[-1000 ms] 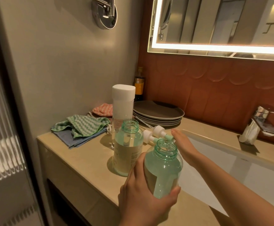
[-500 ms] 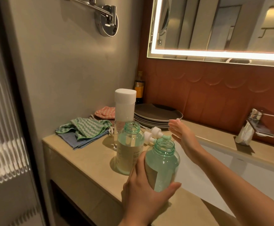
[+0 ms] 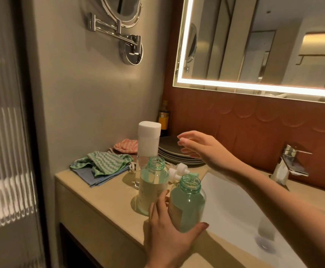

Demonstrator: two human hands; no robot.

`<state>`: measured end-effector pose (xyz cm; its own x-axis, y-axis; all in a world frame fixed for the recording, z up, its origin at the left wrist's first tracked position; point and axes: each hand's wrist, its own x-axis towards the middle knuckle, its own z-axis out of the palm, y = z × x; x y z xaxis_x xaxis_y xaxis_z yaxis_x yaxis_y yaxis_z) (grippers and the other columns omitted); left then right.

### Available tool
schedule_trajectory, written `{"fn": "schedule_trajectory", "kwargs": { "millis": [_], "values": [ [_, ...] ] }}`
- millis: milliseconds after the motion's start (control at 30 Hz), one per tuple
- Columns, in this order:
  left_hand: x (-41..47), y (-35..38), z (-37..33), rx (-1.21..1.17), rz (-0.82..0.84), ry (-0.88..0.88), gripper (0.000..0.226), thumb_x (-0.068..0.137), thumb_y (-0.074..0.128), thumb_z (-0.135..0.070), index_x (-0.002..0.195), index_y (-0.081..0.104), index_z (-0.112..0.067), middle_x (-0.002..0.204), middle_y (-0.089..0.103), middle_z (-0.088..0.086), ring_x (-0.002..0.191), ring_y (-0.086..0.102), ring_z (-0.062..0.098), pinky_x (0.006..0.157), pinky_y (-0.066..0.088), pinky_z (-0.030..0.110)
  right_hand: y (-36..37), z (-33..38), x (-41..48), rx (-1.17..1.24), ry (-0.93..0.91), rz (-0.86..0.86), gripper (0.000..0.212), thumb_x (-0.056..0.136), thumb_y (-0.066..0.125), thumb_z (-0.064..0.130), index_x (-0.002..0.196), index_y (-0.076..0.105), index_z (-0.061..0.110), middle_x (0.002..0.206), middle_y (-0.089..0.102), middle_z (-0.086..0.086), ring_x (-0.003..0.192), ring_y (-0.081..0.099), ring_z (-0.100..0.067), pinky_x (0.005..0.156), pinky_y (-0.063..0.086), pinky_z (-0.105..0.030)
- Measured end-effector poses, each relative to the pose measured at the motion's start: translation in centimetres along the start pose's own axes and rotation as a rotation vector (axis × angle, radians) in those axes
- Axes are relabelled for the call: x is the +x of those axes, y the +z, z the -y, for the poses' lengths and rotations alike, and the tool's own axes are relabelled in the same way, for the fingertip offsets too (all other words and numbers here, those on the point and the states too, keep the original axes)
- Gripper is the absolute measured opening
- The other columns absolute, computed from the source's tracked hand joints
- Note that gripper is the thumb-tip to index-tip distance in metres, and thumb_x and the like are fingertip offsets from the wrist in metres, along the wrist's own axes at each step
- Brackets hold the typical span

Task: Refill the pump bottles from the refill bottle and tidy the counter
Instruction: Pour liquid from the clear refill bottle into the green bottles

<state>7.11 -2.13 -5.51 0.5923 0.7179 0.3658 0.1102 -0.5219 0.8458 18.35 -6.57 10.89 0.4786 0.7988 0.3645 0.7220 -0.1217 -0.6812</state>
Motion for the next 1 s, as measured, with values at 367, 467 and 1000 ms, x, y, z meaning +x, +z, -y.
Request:
{"fn": "schedule_trajectory", "kwargs": {
  "millis": [367,467,1000],
  "values": [
    [-0.5,-0.7,-1.0,0.025,0.037,-0.069,0.154,0.024,0.018,-0.105,0.148,0.005,-0.014,0.151,0.011,-0.006,0.143,0.005,0.018,0.118,0.005,0.036,5.0,3.7,10.3,-0.499,0.028,0.194,0.086,0.088,0.056,0.052,0.151,0.011,0.015,0.153,0.025,-0.016,0.137,0.030,-0.035,0.112,0.028,-0.042],
    [-0.5,-0.7,-0.9,0.010,-0.034,0.070,0.130,0.036,0.022,-0.104,0.139,0.020,-0.025,0.127,0.032,-0.012,0.128,0.030,0.015,0.113,0.022,0.044,6.6,3.2,11.5,-0.603,0.089,0.200,0.088,0.086,0.055,0.056,0.150,0.013,0.014,0.151,0.026,-0.020,0.134,0.032,-0.039,0.110,0.031,-0.047],
    [-0.4,-1.2,0.0,-0.203,-0.214,0.121,0.101,0.052,0.033,-0.097,0.133,0.008,-0.041,0.135,0.025,-0.004,0.121,0.031,0.015,0.101,0.036,0.042,7.8,4.7,7.8,-0.346,-0.183,0.031,0.068,0.069,0.080,0.041,0.120,0.050,0.007,0.106,0.038,-0.005,0.094,0.041,-0.018,0.087,0.041,-0.031]
  ]
}}
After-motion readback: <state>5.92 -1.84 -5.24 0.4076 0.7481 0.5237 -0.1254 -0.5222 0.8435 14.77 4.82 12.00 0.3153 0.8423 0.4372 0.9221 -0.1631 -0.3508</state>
